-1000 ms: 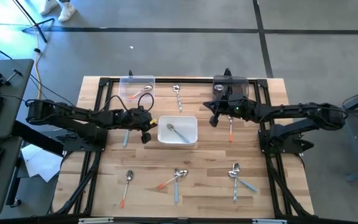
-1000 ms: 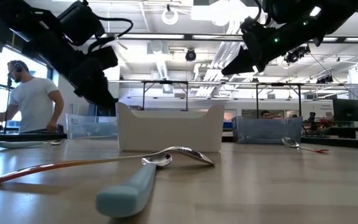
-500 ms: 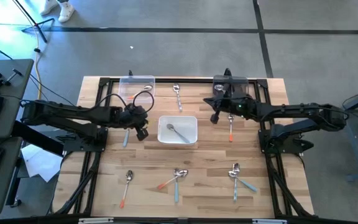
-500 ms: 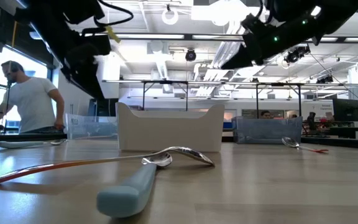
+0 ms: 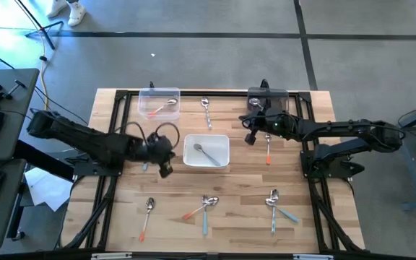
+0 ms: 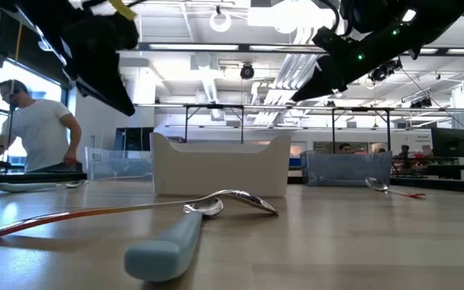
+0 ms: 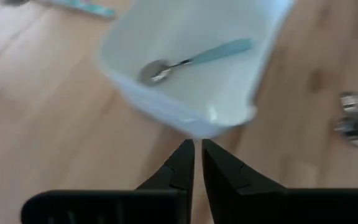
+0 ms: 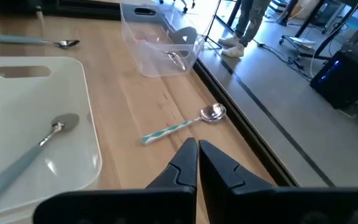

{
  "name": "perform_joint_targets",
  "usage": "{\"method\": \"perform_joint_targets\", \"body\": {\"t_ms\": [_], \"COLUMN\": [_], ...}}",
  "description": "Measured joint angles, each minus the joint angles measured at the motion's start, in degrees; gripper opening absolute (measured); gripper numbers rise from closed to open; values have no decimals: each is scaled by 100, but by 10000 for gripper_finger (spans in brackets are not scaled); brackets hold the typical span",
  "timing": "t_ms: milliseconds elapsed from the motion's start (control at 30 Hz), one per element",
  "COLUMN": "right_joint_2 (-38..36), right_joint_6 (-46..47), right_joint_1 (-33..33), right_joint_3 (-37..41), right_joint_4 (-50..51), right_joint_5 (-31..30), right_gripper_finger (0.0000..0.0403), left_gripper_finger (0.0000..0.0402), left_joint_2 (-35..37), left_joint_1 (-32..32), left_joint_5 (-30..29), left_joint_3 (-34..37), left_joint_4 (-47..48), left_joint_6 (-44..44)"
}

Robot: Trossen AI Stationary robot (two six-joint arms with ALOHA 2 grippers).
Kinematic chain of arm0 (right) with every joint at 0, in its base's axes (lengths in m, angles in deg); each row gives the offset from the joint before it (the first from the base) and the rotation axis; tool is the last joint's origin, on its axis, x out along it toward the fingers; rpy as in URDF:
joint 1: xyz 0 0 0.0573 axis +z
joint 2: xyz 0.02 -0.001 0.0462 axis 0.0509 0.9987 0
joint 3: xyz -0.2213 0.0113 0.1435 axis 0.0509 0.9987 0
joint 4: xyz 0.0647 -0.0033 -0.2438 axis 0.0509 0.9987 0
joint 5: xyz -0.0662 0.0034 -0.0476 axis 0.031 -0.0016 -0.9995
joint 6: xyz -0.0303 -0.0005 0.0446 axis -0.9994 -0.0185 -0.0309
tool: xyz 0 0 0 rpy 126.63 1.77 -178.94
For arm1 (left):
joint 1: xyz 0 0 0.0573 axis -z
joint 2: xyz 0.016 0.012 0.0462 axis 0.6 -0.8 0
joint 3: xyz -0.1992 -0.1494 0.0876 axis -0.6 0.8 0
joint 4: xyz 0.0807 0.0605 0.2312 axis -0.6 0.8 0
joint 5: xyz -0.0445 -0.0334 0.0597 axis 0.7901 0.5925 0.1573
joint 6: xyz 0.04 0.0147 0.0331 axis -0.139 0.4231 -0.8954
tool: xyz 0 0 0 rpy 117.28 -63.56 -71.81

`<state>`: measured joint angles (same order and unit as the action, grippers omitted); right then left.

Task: Sort silverware by color (type)
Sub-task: Put the orange spoon into the transparent bin

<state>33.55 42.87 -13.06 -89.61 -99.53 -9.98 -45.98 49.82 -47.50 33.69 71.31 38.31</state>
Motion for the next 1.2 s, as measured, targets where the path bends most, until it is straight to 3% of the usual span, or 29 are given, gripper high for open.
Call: {"method": "perform_joint_targets", "body": {"t_ms": [133, 300, 533, 667, 900, 1067, 1200], "right_joint_2": [0, -52, -24, -24, -4, 43, 72], "right_joint_6": [-203, -789, -589, -590, -511, -243, -199], "right_joint_1": [-177, -575, -1160, -1233, -1171, -1018, -893], "right_joint_3": [0, -5, -325, -367, -367, -281, -4], "right_joint_4": [-143, -531, -841, -978, -912, -739, -820], "right_joint_5": [72, 125, 895, 977, 997, 935, 457], "right_gripper_finger": [0, 0, 0, 0, 0, 0, 0], "left_gripper_finger": [10, 8, 11, 36, 107, 134, 136], "left_joint_2": [-473, -1344, -2609, -2771, -2961, -3660, -4315], "left_joint_1": [673, 1174, 1668, 1775, 1920, 2026, 2057], "left_joint_5": [-162, -218, -78, 146, 230, 205, 151], "left_joint_3": [-12, -511, -1604, -2035, -2090, -2484, -3106], "left_joint_4": [-577, -517, -295, 393, -587, -192, 375], "left_joint_6": [330, 681, 794, 1360, 1988, 1996, 1970]}}
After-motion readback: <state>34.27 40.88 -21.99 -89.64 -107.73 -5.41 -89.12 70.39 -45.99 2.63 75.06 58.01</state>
